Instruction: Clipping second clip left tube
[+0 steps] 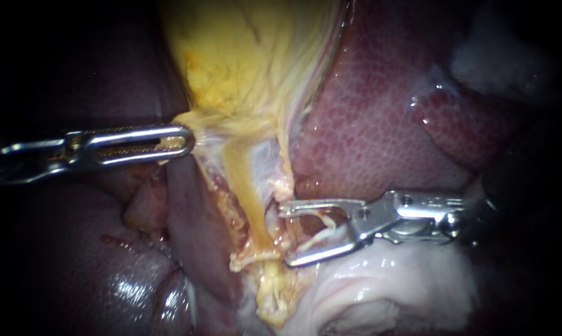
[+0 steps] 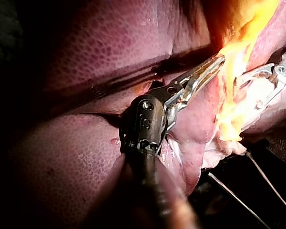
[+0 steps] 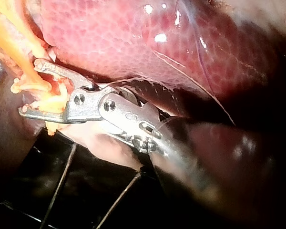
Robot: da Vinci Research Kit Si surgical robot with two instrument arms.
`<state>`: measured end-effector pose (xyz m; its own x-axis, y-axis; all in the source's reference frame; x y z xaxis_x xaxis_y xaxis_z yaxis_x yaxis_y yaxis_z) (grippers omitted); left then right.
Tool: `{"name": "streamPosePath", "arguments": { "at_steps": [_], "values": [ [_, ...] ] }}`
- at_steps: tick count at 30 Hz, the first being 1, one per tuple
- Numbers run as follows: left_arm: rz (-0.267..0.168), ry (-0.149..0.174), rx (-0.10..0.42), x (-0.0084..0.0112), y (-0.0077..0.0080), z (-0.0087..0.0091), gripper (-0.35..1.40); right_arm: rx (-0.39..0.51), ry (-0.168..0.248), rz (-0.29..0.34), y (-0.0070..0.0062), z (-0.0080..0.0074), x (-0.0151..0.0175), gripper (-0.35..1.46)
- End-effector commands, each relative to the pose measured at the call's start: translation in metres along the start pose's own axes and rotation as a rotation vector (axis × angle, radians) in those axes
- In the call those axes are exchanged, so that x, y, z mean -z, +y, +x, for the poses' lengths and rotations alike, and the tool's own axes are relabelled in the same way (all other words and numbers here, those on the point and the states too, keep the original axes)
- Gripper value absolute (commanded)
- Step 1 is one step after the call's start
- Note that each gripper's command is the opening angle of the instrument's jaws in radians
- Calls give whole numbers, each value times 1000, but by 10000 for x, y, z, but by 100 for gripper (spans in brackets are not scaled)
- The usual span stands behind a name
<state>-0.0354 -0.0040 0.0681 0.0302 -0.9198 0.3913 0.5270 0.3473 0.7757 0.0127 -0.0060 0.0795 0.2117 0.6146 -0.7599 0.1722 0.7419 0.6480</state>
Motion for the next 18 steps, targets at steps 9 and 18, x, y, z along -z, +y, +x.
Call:
{"name": "streamPosePath", "arguments": {
  "at_steps": [9,18],
  "values": [
    [-2,-3,-4,1,-8,0,-35,-21,-13,-1,20,-16,-20,60],
    [0,-2,-4,-1,-9,0,-35,-71,7,91,8,-4,-50,60]
  ]
}}
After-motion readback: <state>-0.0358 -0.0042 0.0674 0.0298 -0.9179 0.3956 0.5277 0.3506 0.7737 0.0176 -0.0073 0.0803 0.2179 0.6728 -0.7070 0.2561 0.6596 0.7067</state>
